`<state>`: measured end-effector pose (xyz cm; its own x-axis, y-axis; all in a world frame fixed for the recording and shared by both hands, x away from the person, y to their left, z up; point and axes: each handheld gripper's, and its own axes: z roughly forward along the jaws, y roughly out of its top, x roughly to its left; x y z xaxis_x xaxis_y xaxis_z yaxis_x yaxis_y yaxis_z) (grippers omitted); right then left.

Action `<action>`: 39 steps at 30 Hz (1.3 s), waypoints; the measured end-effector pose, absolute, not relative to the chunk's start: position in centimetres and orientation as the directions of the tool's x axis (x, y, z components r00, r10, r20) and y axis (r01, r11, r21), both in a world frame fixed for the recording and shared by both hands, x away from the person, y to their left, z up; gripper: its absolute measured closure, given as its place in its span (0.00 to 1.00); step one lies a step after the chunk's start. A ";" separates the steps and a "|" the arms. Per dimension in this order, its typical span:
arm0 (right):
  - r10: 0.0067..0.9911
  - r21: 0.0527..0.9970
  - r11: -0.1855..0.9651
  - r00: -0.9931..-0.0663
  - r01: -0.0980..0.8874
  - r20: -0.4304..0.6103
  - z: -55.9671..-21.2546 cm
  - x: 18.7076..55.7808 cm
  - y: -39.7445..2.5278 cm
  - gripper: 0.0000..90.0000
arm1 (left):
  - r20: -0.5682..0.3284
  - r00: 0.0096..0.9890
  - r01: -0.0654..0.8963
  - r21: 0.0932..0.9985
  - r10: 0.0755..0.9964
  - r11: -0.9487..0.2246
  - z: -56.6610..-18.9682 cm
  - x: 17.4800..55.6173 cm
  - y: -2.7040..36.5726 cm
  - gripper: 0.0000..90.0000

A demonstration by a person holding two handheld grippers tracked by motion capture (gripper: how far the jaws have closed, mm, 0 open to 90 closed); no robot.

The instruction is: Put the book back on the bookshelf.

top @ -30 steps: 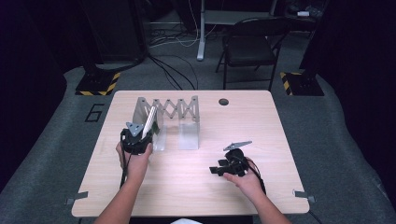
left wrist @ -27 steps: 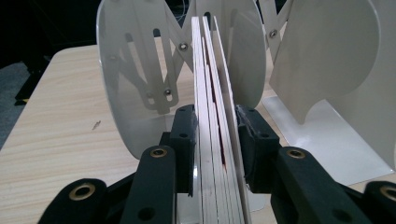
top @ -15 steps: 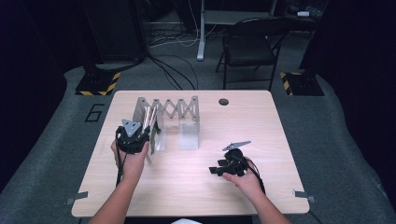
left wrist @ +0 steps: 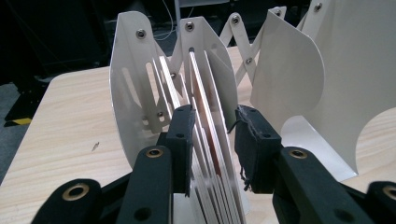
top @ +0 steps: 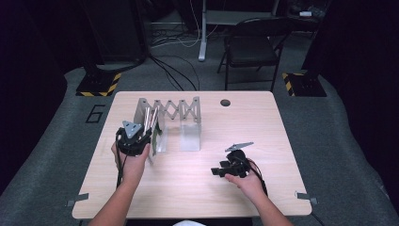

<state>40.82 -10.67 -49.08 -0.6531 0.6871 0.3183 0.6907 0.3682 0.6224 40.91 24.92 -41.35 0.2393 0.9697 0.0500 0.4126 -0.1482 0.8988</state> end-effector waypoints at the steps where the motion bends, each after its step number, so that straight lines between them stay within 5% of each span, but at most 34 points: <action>1: 0.683 0.630 0.368 -0.659 0.683 0.315 -49.1 40.9 -10.7 0.47 | 0.036 0.233 0.407 0.904 0.972 -0.131 -41.4 40.9 24.8 0.75; 39: 0.705 0.632 0.351 -0.639 0.691 0.307 -48.7 40.6 -11.3 0.47 | 0.011 0.489 0.409 0.881 0.872 -0.240 -39.2 37.8 22.5 0.56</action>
